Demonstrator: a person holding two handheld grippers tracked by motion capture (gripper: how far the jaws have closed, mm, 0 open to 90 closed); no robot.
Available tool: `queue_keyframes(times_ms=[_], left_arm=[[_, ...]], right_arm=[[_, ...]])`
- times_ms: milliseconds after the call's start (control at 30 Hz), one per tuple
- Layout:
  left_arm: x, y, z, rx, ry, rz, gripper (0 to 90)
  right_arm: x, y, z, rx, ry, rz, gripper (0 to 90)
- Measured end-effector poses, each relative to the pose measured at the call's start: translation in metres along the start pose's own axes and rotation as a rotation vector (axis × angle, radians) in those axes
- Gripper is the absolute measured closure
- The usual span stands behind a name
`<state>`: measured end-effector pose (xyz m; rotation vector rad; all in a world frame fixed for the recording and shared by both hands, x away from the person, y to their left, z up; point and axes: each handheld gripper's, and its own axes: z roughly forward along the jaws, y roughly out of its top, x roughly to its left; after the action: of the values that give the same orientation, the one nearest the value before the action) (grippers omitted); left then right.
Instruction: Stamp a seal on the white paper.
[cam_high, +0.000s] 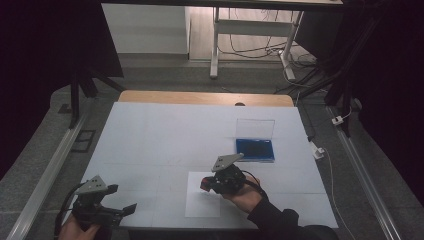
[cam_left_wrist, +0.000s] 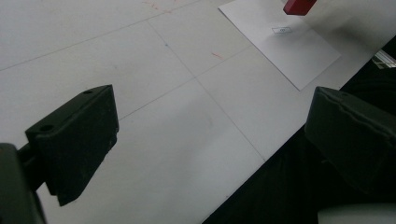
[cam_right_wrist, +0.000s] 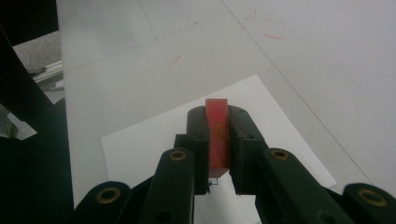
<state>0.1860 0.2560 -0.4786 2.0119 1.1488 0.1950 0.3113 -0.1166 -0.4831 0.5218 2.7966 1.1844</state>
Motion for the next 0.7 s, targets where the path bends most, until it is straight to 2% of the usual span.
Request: queue_keyframes(times_ms=[267,700], left_arm=[[0.0,0.0,0.0,0.0,-0.001,0.001,3.4],[0.0,0.0,0.0,0.0,-0.001,0.002,3.6]], right_arm=[[-0.003,0.002,-0.009,-0.018,-0.003,0.012,80.1],[-0.016,-0.001,-0.028,-0.055,-0.062,0.041,80.0]])
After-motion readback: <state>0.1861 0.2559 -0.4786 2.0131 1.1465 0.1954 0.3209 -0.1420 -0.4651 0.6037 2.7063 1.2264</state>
